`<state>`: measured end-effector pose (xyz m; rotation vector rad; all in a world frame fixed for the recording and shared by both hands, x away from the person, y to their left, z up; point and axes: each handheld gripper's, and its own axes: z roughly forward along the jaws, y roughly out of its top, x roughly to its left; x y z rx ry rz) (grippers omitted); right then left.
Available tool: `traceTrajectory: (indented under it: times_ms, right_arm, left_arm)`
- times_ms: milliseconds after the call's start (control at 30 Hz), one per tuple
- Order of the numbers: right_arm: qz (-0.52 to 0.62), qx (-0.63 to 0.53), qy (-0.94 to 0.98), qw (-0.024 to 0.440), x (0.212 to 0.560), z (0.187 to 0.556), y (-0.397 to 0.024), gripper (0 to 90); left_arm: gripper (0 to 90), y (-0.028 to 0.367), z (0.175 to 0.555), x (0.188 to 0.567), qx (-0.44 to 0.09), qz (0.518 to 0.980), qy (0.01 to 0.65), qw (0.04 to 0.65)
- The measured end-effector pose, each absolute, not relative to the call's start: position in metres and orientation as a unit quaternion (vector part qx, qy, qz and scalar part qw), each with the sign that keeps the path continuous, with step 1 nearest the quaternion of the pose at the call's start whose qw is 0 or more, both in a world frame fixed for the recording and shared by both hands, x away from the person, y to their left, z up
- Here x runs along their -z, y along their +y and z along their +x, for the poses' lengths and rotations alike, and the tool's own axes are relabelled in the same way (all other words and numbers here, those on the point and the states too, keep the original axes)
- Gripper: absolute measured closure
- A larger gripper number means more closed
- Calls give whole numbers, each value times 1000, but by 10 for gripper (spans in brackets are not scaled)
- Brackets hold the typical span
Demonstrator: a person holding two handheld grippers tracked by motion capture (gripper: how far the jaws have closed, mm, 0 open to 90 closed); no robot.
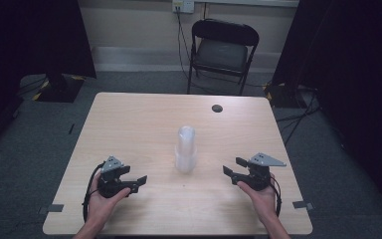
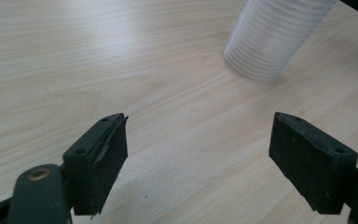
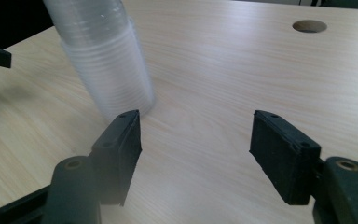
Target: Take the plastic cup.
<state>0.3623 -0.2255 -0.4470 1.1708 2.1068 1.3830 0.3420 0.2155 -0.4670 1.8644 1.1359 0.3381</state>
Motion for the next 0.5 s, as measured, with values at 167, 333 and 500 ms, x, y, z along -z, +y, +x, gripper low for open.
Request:
traceTrajectory:
  times_ms: [167, 333, 500]
  right_arm:
    - [387, -500, 755, 175, 437, 362, -207, 343]
    - [366, -508, 760, 173, 428, 363, -193, 355]
    - [351, -517, 761, 171, 421, 366, -181, 363]
  left_arm:
    - [192, 214, 341, 468, -136, 755, 460, 448]
    - [192, 212, 339, 466, -137, 757, 455, 448]
    - [193, 210, 339, 467, -138, 758, 454, 448]
